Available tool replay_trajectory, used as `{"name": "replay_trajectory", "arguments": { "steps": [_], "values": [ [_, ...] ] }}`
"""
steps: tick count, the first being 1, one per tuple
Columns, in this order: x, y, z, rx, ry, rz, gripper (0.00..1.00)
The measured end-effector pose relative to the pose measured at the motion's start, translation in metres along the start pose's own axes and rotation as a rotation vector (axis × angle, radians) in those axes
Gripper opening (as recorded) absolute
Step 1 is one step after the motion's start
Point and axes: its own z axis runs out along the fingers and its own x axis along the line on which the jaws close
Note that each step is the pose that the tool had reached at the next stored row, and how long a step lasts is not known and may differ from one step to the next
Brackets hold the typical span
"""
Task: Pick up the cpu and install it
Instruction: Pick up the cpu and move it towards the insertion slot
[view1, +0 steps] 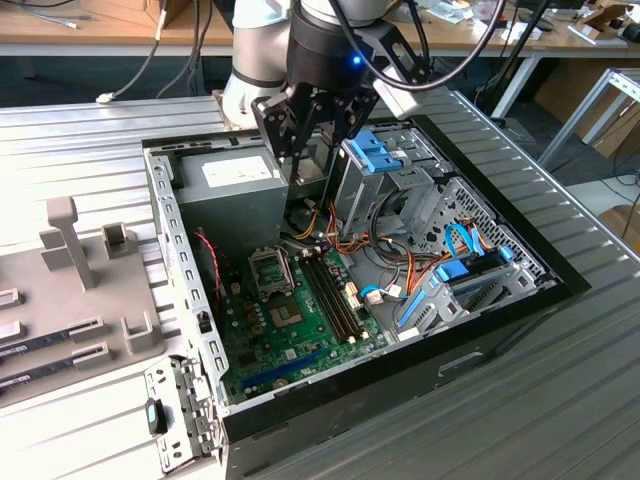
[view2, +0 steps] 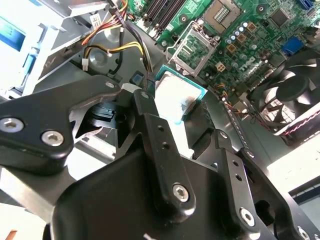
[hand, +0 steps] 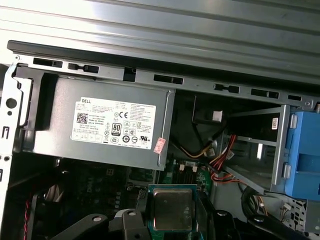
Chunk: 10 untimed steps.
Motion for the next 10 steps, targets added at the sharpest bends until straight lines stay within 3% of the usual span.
{"name": "replay_trajectory", "arguments": {
  "steps": [10],
  "values": [
    [-0.0075, -0.0013, 0.0027, 0.0011, 0.0001, 0.000, 0.47]
  ]
}}
